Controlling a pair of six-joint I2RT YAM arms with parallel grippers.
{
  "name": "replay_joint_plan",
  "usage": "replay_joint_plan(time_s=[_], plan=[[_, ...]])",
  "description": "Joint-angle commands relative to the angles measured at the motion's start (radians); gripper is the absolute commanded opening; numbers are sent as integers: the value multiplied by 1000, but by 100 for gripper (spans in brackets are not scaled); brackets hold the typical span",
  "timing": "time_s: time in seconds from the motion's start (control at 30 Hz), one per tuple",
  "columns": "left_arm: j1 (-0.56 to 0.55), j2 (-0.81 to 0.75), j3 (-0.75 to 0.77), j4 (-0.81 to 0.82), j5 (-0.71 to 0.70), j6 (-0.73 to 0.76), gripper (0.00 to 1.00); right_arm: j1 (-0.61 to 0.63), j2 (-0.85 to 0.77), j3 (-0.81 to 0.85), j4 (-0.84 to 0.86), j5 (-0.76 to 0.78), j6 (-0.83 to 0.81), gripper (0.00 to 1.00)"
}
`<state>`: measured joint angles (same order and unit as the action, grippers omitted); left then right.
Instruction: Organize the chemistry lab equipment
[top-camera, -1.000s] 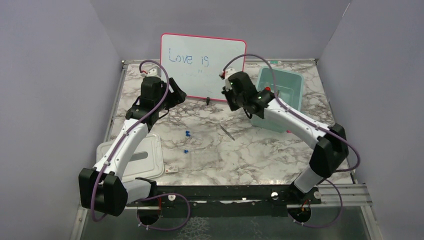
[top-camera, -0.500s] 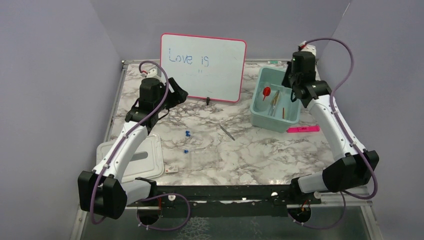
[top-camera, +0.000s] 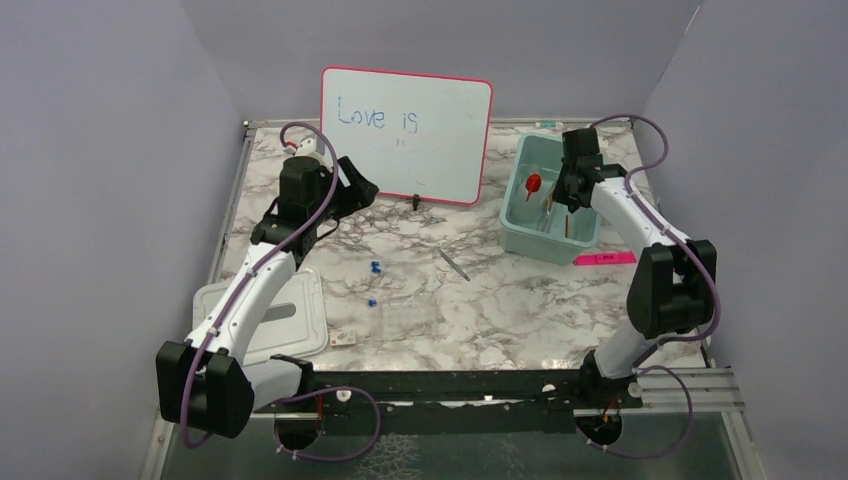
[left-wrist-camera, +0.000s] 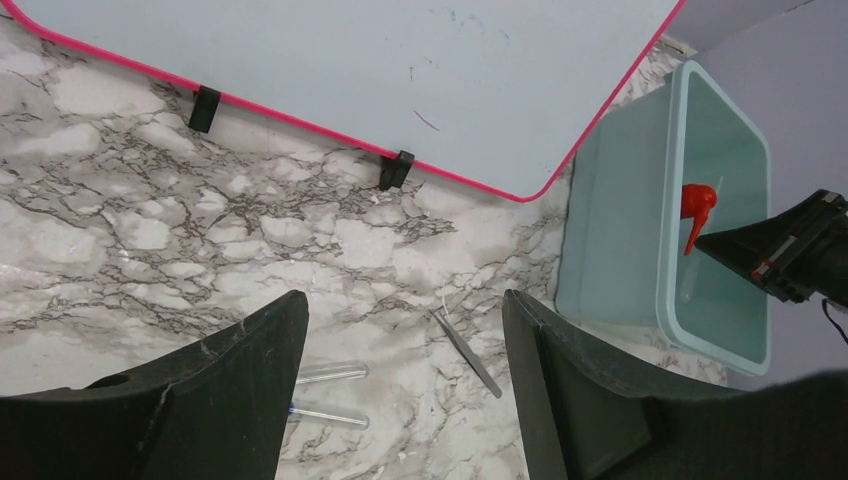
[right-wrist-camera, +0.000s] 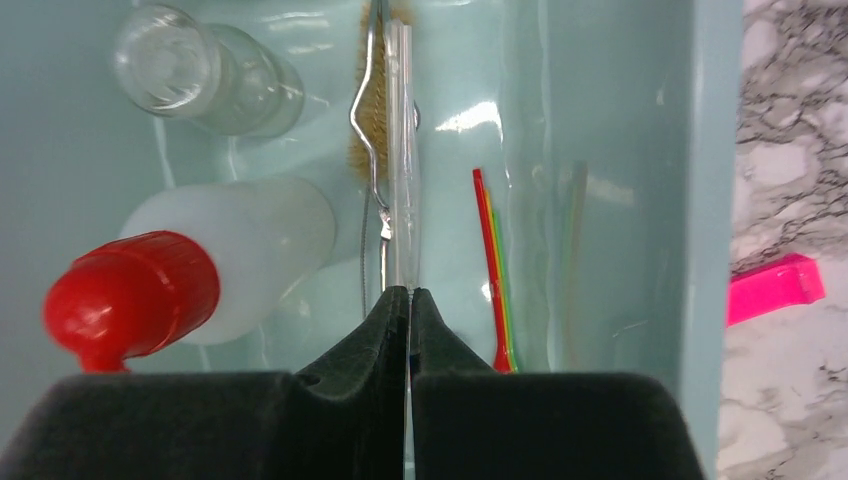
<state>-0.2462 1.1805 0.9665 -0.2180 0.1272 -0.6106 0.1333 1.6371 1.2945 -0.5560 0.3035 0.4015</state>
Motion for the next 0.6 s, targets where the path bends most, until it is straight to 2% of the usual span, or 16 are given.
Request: replay_joint_plan(time_s=[0.0,0.1,0.3,0.47,0.57], plan=[[-5,12,1,26,43,-9,74,-4,55,13,-13,-13,67,6],[-6,20,7,25,42,-7,74,-4,63,-3,0,-13,82,11],[-5,40,19,20,41,1,74,-4,57,34,-40,14,70,31],[-5,56,35,19,31,8,74,6,-29,53,-59,4,26,35],[-5,68,41,20,28,0,74,79,-100,80,-76,14,-20,38]])
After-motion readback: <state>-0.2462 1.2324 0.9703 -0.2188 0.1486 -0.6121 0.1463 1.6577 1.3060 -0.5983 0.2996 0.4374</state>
